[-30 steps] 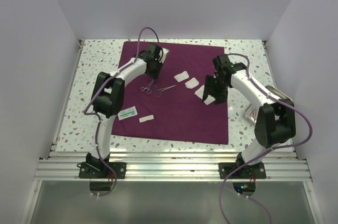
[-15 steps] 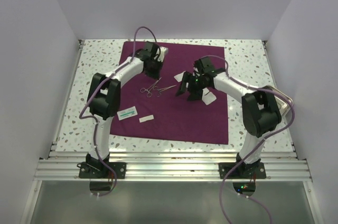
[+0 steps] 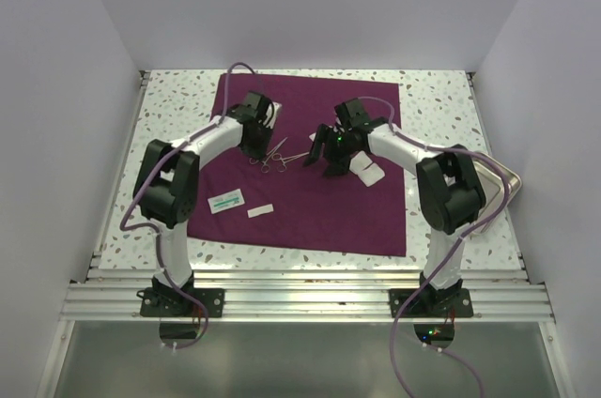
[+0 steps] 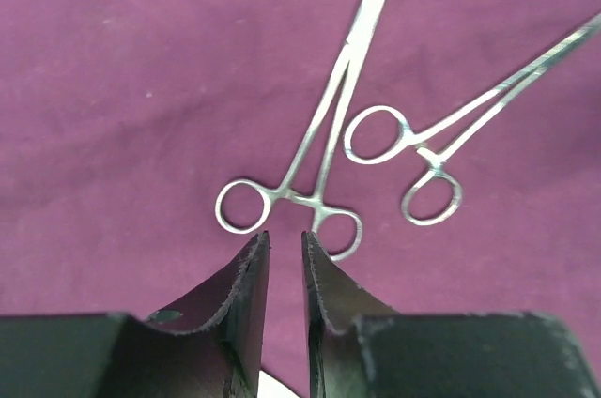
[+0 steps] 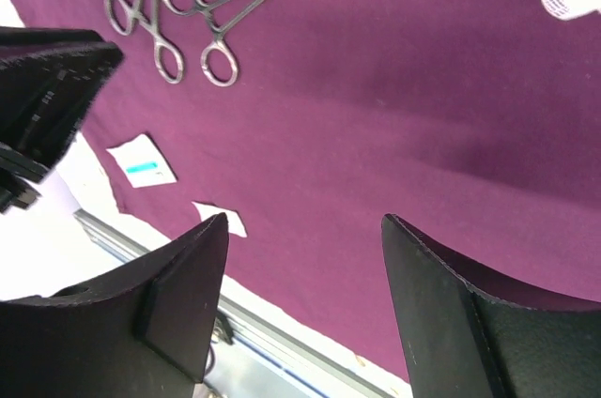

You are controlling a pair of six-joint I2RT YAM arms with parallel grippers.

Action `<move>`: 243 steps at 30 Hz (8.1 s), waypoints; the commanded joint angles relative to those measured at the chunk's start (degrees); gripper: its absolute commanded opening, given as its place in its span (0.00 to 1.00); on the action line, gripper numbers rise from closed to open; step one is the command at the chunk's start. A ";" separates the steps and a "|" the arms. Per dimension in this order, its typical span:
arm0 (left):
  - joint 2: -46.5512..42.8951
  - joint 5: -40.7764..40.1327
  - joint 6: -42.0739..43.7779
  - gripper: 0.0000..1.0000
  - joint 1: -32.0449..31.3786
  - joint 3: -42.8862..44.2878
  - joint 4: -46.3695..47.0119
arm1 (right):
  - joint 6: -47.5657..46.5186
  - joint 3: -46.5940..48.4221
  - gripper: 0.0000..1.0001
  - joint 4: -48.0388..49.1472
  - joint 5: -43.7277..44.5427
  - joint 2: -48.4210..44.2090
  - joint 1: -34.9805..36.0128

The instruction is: Prepare the surgical pack

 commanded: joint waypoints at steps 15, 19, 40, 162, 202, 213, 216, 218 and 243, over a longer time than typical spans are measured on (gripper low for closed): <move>1.90 -4.64 -2.18 0.17 4.31 1.02 2.95 | -3.00 -0.03 0.70 -3.25 1.07 -2.70 0.07; 3.05 -3.50 -2.35 0.18 4.31 0.67 3.74 | -3.18 0.40 0.69 -3.16 0.98 -2.35 0.15; 1.03 -1.91 -5.34 0.20 4.48 0.94 4.53 | -3.26 1.02 0.70 -3.07 0.54 -1.38 0.77; 10.43 15.76 14.52 0.39 -9.84 8.15 22.37 | -10.83 -1.79 0.49 -20.74 7.93 -16.06 -14.43; 16.85 26.04 3.01 0.00 -2.99 18.52 8.31 | 2.16 -7.41 0.58 8.43 -6.22 -3.15 -2.75; 8.86 14.72 1.87 0.32 -3.16 11.05 7.61 | 1.31 -0.32 0.52 1.79 -0.69 0.20 -1.43; 7.36 11.11 2.31 0.35 -2.99 9.46 5.77 | -1.85 1.90 0.52 -2.45 0.63 -0.06 -1.69; 6.66 9.61 2.13 0.34 -2.90 8.76 5.15 | -2.30 2.08 0.52 -3.16 1.07 -0.68 -1.69; 5.69 6.88 0.46 0.22 -2.90 3.67 2.95 | -3.71 0.67 0.52 -3.96 0.89 -0.51 -1.78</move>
